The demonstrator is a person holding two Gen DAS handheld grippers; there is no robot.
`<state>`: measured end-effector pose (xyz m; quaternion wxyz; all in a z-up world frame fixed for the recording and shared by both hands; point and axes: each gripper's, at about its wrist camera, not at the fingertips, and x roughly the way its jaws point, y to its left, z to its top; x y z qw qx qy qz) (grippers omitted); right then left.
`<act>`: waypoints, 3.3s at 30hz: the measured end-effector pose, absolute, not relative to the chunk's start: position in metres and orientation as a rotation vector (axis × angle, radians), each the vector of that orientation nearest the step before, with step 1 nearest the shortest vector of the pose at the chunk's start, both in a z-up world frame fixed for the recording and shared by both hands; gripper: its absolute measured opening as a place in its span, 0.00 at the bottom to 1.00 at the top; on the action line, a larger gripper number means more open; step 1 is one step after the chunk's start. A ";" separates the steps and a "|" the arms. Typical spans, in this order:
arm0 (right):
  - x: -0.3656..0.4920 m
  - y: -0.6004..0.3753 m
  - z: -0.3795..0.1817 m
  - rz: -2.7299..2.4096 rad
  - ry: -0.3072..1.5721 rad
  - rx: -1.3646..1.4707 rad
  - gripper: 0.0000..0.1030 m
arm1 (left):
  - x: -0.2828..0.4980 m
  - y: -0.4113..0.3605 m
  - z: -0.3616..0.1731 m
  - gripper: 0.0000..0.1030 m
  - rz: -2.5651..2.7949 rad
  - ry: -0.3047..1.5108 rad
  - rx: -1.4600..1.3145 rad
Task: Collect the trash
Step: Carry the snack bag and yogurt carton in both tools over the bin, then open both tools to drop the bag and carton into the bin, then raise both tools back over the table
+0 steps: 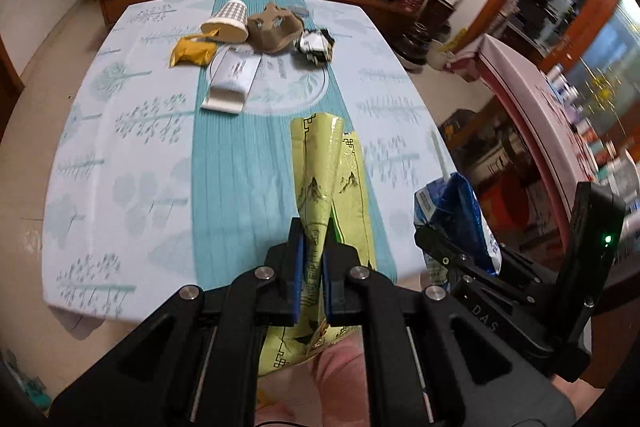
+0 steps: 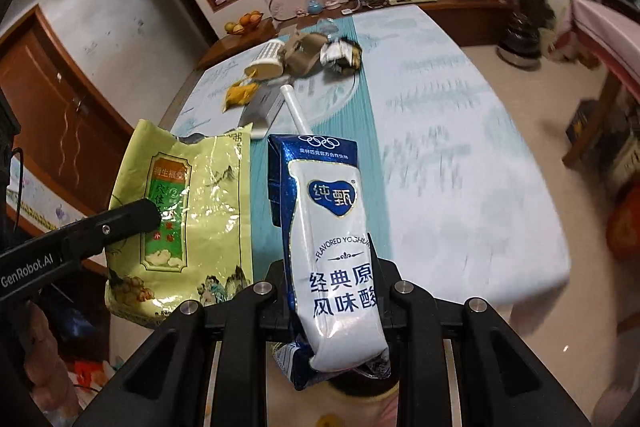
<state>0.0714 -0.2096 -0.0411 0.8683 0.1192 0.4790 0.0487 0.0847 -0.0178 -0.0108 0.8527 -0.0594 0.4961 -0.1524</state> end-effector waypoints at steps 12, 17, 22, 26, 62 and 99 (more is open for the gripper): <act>-0.077 -0.158 -0.071 0.086 1.096 0.339 0.23 | -0.034 0.027 -0.051 0.05 -0.388 1.161 -0.067; -0.104 -0.158 -0.087 0.094 1.131 0.364 0.23 | -0.058 0.024 -0.073 0.05 -0.379 1.187 -0.049; -0.110 -0.170 -0.125 0.085 1.193 0.410 0.23 | -0.071 0.009 -0.102 0.05 -0.366 1.212 -0.022; -0.115 -0.178 -0.170 0.079 1.251 0.443 0.23 | -0.074 -0.002 -0.137 0.05 -0.348 1.224 -0.013; -0.040 -0.181 -0.499 0.138 1.487 0.414 0.62 | -0.002 -0.011 -0.429 0.96 -0.135 1.265 0.019; -0.131 -0.189 0.016 0.068 0.956 0.373 0.64 | -0.102 0.023 0.009 0.96 -0.317 0.921 0.083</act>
